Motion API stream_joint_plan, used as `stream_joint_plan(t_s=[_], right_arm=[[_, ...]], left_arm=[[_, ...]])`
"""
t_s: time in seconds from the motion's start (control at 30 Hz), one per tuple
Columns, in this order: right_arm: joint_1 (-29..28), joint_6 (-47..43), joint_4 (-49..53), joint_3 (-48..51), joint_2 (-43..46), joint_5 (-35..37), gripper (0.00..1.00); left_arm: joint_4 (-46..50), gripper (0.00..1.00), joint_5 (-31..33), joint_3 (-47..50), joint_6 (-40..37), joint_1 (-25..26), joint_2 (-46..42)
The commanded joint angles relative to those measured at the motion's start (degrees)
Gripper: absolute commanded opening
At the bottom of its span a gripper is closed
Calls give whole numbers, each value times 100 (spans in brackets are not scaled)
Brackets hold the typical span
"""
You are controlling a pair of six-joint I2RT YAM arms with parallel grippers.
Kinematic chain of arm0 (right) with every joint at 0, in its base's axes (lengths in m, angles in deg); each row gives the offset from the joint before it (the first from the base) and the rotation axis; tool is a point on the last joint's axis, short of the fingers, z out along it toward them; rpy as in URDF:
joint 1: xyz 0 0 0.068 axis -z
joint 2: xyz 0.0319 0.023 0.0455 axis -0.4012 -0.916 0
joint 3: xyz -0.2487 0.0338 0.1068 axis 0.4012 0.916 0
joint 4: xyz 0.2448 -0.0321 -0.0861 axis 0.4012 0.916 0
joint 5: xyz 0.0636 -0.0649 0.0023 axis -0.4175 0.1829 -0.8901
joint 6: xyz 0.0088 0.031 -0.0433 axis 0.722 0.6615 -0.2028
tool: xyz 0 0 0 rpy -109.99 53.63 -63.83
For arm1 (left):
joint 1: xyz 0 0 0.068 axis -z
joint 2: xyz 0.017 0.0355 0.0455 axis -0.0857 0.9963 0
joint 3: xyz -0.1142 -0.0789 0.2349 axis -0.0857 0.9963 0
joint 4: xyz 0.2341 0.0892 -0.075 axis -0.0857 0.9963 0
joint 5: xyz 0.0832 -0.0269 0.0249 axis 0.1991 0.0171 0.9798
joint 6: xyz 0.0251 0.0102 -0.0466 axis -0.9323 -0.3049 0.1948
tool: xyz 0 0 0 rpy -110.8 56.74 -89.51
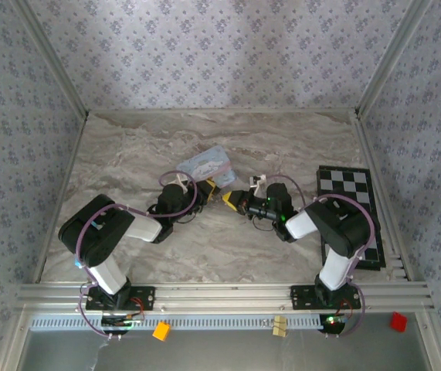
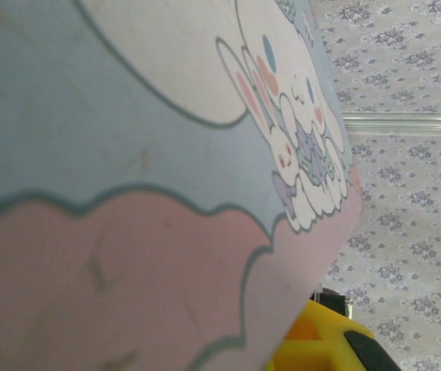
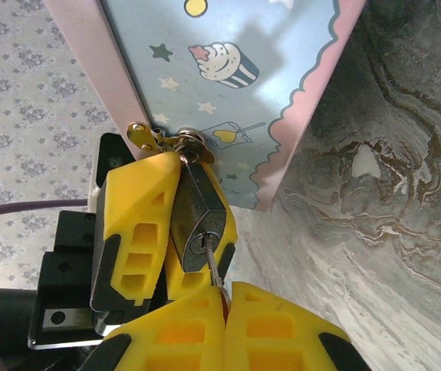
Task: Unlock the padlock with the key
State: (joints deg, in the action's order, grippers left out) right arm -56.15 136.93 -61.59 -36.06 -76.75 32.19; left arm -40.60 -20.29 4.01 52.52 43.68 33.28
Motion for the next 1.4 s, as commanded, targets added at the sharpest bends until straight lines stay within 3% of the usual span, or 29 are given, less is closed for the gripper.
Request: stream_joint_plan(t_s=[0.0,0.37,0.7,1.37], right_arm=[[79,795,-1152,-439,-290,128,0],[112,1464,-1152,-382,-353,242,0],[516,1229,-1157,-351,-547,20,0],[-208,869,-920,-363,-300,468,0]], left_arm=[[-386,0,-1181,-229,-10,419,5],[-551,0,-1198,-217,16,456,39],[-572,0,-1233,-240,30,483,39],[-558,0,-1145,-221,25,473,66]])
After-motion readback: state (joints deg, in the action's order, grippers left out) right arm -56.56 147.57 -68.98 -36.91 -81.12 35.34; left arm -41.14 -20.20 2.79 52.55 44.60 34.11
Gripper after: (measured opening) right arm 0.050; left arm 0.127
